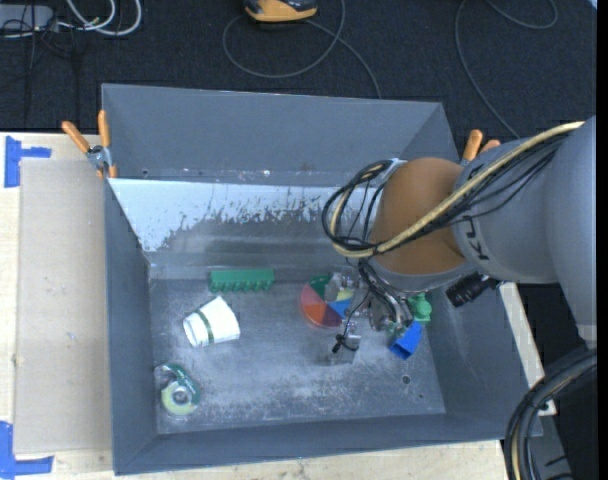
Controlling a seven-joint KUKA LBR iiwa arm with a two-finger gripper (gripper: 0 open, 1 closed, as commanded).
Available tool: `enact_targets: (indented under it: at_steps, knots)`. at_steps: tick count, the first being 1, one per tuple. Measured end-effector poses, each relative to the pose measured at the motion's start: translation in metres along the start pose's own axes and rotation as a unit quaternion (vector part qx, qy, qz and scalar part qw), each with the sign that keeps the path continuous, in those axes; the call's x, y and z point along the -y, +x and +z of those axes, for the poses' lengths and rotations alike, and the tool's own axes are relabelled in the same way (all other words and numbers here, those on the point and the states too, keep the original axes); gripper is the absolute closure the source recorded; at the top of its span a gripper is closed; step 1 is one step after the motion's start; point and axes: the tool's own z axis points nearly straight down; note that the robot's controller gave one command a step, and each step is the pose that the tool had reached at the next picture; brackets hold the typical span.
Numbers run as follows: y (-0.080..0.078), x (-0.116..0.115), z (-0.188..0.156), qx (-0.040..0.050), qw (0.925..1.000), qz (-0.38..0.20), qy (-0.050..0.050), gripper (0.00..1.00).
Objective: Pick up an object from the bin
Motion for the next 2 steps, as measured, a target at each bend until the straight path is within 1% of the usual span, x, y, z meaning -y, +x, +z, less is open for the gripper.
enact_targets:
  at_steps: [1, 2]
  knots:
    - [0.0012, 0.0524, 0.0125, -0.0007, 0.9959, -0.091, 0.0, 1.0]
    - [0.0012, 0.0524, 0.0124, -0.0007, 0.9959, -0.091, 0.0, 1.0]
